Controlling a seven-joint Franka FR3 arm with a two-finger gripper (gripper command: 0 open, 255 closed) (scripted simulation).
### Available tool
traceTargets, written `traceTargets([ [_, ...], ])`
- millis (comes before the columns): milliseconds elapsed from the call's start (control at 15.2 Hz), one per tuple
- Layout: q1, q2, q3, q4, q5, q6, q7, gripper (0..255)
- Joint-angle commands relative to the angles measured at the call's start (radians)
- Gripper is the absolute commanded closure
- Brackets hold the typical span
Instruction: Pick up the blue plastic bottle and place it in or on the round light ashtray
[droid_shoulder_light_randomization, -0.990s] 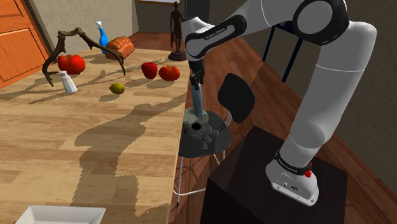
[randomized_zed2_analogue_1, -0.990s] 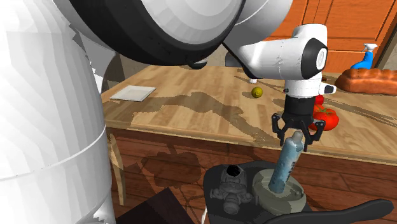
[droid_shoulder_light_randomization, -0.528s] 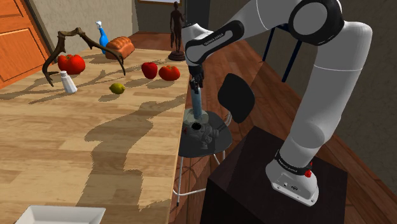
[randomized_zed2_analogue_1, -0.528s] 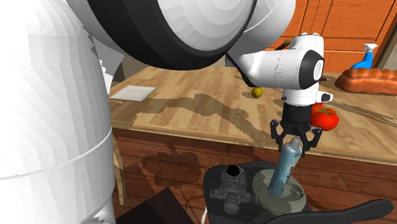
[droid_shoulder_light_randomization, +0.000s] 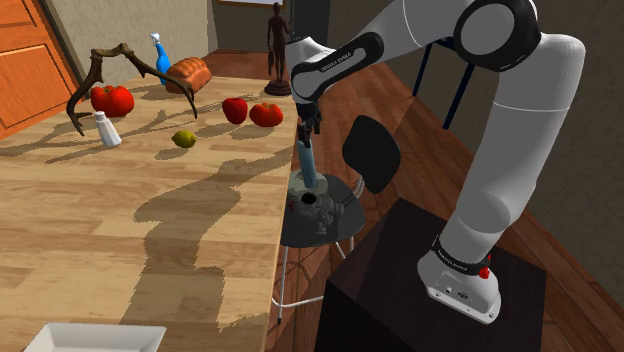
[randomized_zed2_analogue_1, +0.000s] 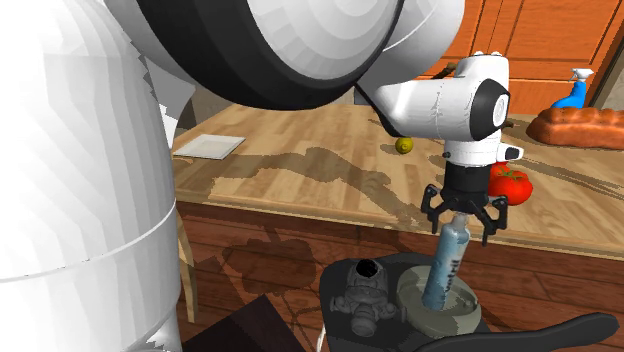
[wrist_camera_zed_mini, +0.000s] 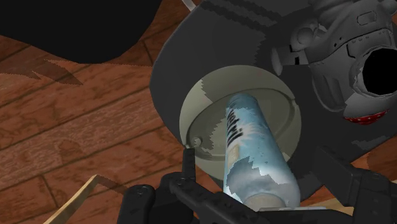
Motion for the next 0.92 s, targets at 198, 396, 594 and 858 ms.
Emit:
traceTargets([
  [198,0.006,-0.019,0.006,0.044,0.010,-0.062,-0.006,0],
  [396,0.011,-0.031,0.011,0.088,0.017,-0.119,-0.011,0],
  [594,0.011,-0.031,0.011,0.088,0.017,-0.119,-0.011,0],
  [858,0.011,-0.031,0.011,0.088,0.017,-0.119,-0.011,0],
])
